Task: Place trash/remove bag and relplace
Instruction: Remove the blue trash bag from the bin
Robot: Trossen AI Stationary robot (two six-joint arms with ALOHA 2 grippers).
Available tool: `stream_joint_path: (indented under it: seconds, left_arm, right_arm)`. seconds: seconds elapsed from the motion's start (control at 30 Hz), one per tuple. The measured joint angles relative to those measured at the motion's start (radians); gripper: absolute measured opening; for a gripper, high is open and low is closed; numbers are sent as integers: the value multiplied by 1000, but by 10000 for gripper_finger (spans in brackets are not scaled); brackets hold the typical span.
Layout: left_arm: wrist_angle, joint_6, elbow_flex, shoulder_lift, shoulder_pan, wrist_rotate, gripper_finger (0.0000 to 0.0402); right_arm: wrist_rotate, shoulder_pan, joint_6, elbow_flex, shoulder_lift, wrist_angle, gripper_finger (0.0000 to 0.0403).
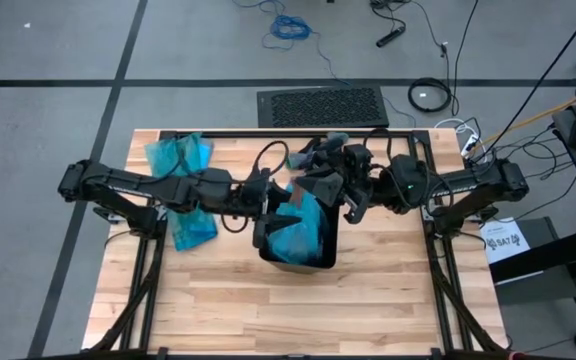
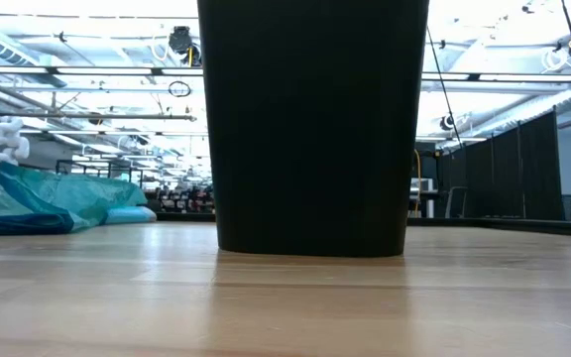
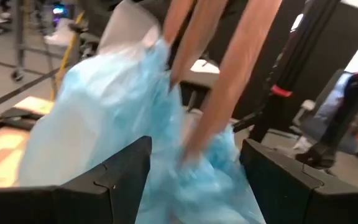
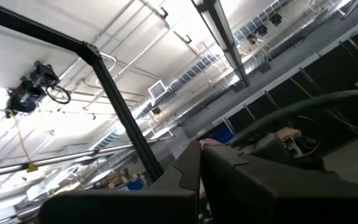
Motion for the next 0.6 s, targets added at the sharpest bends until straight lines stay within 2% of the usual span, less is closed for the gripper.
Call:
stream_joint_path:
  seconds: [0.17, 0.33, 0.6]
  left_arm:
    - [-90, -26, 5, -4, 0, -68, 258]
    - [-111, -49, 5, -4, -1, -68, 258]
    - [-87, -54, 2, -2, -9, -34, 257]
  right_arm:
    - [-38, 5, 2, 38, 7, -19, 0]
    - [-63, 19, -65, 126, 7, -67, 0]
    - [-63, 19, -178, 227, 7, -243, 0]
